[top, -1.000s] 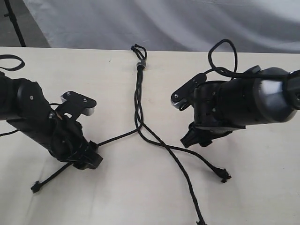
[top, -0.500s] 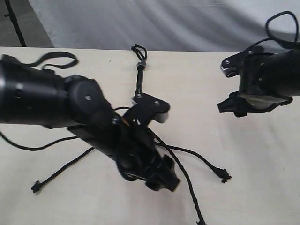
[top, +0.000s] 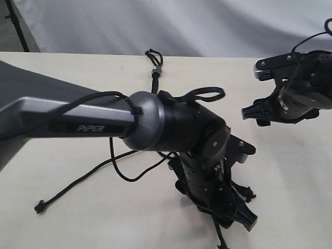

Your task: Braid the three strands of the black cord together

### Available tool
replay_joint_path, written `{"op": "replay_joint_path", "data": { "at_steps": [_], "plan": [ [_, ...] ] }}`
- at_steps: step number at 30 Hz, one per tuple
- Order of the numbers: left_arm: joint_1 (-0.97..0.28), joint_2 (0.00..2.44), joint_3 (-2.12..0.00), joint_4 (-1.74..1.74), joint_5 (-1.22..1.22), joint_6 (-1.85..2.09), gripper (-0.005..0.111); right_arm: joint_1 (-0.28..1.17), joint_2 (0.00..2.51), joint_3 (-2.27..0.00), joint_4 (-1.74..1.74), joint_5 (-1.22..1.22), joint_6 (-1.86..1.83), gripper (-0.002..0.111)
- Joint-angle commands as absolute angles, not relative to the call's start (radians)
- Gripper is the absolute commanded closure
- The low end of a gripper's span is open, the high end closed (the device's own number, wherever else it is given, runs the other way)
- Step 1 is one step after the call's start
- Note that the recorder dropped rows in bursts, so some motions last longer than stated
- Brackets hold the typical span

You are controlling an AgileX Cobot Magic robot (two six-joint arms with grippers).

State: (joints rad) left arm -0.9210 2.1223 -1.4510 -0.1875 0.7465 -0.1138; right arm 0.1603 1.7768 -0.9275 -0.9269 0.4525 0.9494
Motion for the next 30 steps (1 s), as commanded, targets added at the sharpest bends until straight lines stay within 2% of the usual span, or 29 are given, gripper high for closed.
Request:
{"op": "replay_joint_path", "data": {
  "at_steps": [1,4,6,8,12,13,19,26,30],
  "plan": [
    [-0.948,2.160,-1.498,-0.127,0.817,-0.183,0.041,0.153,1.768,-0.929,-0.916,0.435,0.942,0.042],
    [-0.948,2.174,-1.498,-0.120,0.877,-0.151,0.042,0.153,1.768,-0.929,-0.911,0.435,0.942,0.042],
    [-0.948,2.176,-1.498,-0.113,0.931,-0.115,0.047,0.153,1.768,-0.929,-0.909,0.435,0.942,0.042],
    [-0.948,2.176,-1.498,-0.103,0.966,-0.104,0.061,0.153,1.768,-0.929,-0.907,0.435,0.942,0.042],
    [-0.948,2.176,-1.498,-0.049,1.048,-0.086,0.102,0.153,1.768,-0.929,-0.900,0.435,0.942,0.042],
    [-0.948,2.174,-1.498,-0.025,1.069,-0.082,0.106,0.153,1.768,-0.929,-0.900,0.435,0.942,0.042],
    [-0.948,2.108,-1.464,0.160,1.171,-0.147,0.105,0.160,1.768,-0.929,-0.838,0.428,0.849,0.042],
    [-0.939,1.954,-1.312,0.477,1.166,-0.225,0.105,0.235,1.748,-0.929,-0.756,0.424,0.724,0.042],
    [-0.878,1.920,-1.219,0.598,1.099,-0.232,0.105,0.286,1.745,-0.929,-0.756,0.424,0.724,0.042]
  ]
}}
